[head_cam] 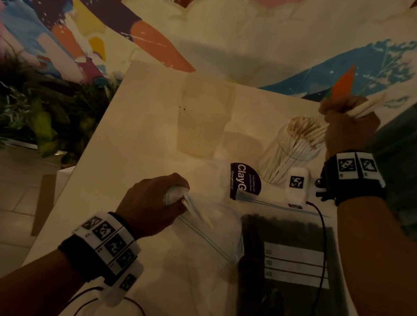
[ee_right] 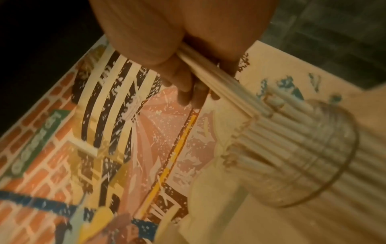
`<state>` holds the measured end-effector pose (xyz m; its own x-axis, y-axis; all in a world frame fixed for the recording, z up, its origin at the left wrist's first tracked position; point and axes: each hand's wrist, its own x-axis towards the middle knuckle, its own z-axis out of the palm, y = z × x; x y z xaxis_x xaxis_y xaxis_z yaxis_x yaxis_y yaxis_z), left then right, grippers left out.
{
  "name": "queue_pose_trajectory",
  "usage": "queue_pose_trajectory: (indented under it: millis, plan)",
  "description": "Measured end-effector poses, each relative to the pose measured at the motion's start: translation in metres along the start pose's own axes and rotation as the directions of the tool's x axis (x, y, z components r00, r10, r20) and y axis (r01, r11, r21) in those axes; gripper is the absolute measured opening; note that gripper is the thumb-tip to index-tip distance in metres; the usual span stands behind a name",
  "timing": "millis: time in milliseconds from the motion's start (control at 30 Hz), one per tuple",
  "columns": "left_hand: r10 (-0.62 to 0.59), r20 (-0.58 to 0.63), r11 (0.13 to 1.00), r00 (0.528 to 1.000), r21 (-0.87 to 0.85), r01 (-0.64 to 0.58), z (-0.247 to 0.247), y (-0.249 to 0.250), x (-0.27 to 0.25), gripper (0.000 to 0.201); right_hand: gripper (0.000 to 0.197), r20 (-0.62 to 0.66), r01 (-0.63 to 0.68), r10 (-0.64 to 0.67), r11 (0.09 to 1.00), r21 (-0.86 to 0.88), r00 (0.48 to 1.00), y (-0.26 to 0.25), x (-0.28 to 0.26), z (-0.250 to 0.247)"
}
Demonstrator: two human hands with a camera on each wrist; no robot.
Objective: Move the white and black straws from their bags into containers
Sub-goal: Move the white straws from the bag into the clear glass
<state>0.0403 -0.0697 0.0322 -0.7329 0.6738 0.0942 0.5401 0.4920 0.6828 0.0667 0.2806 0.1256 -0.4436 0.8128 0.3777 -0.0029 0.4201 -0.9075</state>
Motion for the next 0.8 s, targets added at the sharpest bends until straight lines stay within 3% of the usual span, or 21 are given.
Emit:
queue_pose_trajectory:
  millis: [67, 167, 233, 333, 500, 567, 600, 633, 700, 800]
  plan:
    - [-0.002, 0.004, 1.000, 1.000, -0.004, 0.002, 0.000, 0.000, 0.000, 0.024, 0.007, -0.058, 0.040, -0.056, 0.969, -0.243, 0.997, 0.002, 0.003, -0.004]
    - [-0.010, 0.019, 1.000, 1.000, -0.015, 0.010, 0.000, 0.000, 0.001, 0.023, 0.050, -0.098, 0.000, -0.031, 0.955, -0.297, 0.995, 0.007, 0.007, -0.004]
    - [-0.016, 0.024, 1.000, 1.000, -0.020, 0.017, 0.000, 0.000, 0.001, 0.025, 0.065, -0.128, -0.041, 0.001, 0.950, -0.311, 0.992, 0.007, 0.006, -0.003]
    - [-0.021, 0.027, 1.000, 0.999, -0.019, 0.021, 0.000, 0.002, 0.001, 0.025, 0.076, -0.139, 0.105, -0.147, 0.957, -0.270, 0.979, 0.011, 0.008, -0.003]
    - [-0.035, 0.013, 0.999, 0.999, -0.004, 0.036, 0.000, 0.000, -0.001, 0.023, 0.063, -0.225, 0.308, -0.404, 0.879, -0.364, 0.887, 0.009, 0.010, -0.003]
    - [-0.038, 0.016, 0.999, 0.999, 0.005, 0.038, 0.000, 0.000, -0.001, 0.021, 0.055, -0.203, 0.361, -0.473, 0.833, -0.419, 0.857, 0.007, 0.010, -0.005]
    - [-0.037, 0.018, 0.999, 0.999, 0.009, 0.037, 0.000, 0.001, -0.001, 0.021, 0.052, -0.159, 0.360, -0.473, 0.814, -0.456, 0.867, 0.007, 0.009, -0.005]
    - [-0.035, 0.021, 0.999, 0.999, 0.012, 0.034, 0.000, 0.002, -0.001, 0.022, 0.052, -0.092, 0.329, -0.421, 0.811, -0.484, 0.902, 0.007, 0.007, -0.004]
    - [-0.032, 0.026, 0.999, 0.999, 0.014, 0.032, 0.000, 0.002, 0.000, 0.022, 0.056, 0.051, 0.175, -0.178, 0.798, -0.577, 0.983, 0.015, 0.004, 0.000]
    - [-0.023, 0.030, 1.000, 0.999, 0.019, 0.023, 0.001, 0.003, 0.000, 0.021, 0.062, 0.123, -0.023, 0.201, 0.599, -0.801, 0.972, 0.031, 0.000, 0.003]
